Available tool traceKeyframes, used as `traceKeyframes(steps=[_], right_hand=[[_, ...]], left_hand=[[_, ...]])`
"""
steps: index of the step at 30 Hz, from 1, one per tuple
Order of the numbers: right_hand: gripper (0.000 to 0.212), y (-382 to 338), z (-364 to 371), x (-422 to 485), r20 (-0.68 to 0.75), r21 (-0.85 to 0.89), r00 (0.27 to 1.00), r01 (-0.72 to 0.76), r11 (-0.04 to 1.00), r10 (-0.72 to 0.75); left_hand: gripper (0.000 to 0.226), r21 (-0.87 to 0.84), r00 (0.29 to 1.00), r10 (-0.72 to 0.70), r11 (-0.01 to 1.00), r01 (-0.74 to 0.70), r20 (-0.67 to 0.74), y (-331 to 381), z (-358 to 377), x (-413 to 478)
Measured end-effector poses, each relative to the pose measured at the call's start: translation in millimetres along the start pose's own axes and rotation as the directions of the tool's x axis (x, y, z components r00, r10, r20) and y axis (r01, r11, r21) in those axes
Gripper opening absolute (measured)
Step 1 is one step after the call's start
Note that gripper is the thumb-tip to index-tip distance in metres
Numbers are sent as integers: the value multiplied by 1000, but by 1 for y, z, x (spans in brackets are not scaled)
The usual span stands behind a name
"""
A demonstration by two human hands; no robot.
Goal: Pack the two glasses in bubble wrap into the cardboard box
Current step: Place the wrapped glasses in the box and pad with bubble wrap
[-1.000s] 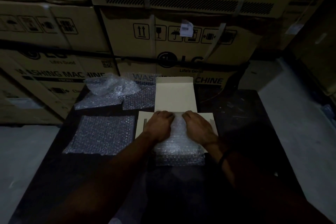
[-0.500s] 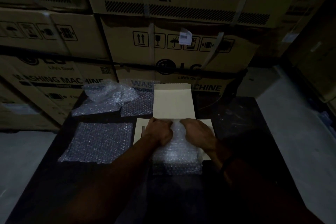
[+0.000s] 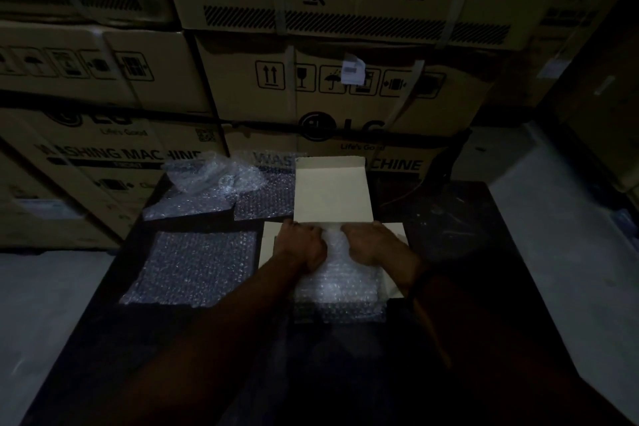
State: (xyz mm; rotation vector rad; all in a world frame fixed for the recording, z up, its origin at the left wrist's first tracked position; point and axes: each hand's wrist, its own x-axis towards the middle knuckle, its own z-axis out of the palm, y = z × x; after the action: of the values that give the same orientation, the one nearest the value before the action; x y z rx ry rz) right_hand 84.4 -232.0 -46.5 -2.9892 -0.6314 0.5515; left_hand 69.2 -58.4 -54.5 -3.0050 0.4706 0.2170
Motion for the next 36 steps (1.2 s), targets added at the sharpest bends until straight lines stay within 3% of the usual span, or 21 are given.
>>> traceKeyframes(steps=[3, 6, 8, 10, 12, 15, 17, 22, 26, 33, 36], right_hand=[[40, 2, -3, -7, -113, 78, 993, -19, 997, 28], [45, 8, 8, -13, -126, -43, 992, 18, 999, -23], [46, 10, 14, -14, -75, -110, 997, 15, 994, -23], [45, 8, 14, -12, -68, -136, 998, -3, 991, -7], [45, 4, 11, -10, -31, -141, 999, -15, 990, 11], [51, 3, 5, -7, 40, -110, 998, -34, 993, 39], [54, 5, 3, -9, 25, -87, 999, -25, 996, 28], [57, 7, 8, -19, -110, -10, 994, -11, 1000, 10], [56, 8, 10, -22, -48, -68, 999, 14, 998, -18], [51, -1, 4, -21, -29, -149, 999, 9, 989, -14], [46, -4, 1, -20, -170, -29, 985, 22, 999, -27]], left_hand=[[38, 1, 999, -26, 1000, 26, 34, 2, -3, 1], [42, -166, 998, -17, 986, 27, 58, -3, -2, 1], [37, -329, 997, -60, 944, 39, -56, -7, -6, 0], [32, -385, 968, -105, 923, 10, -226, -8, -9, -4], [39, -359, 970, -88, 933, 1, -228, -6, -10, -11], [41, -284, 998, -49, 958, 40, -26, -5, -4, -15], [44, -194, 999, -22, 981, 28, 31, -5, -2, -15], [46, -135, 1000, -16, 991, 12, -27, 0, 4, -13], [45, -90, 997, 20, 996, -27, -77, 1, 5, -16], [48, -127, 1000, -8, 992, 9, 10, 2, -2, -7], [51, -131, 997, -56, 989, 62, 47, 7, 2, -6]])
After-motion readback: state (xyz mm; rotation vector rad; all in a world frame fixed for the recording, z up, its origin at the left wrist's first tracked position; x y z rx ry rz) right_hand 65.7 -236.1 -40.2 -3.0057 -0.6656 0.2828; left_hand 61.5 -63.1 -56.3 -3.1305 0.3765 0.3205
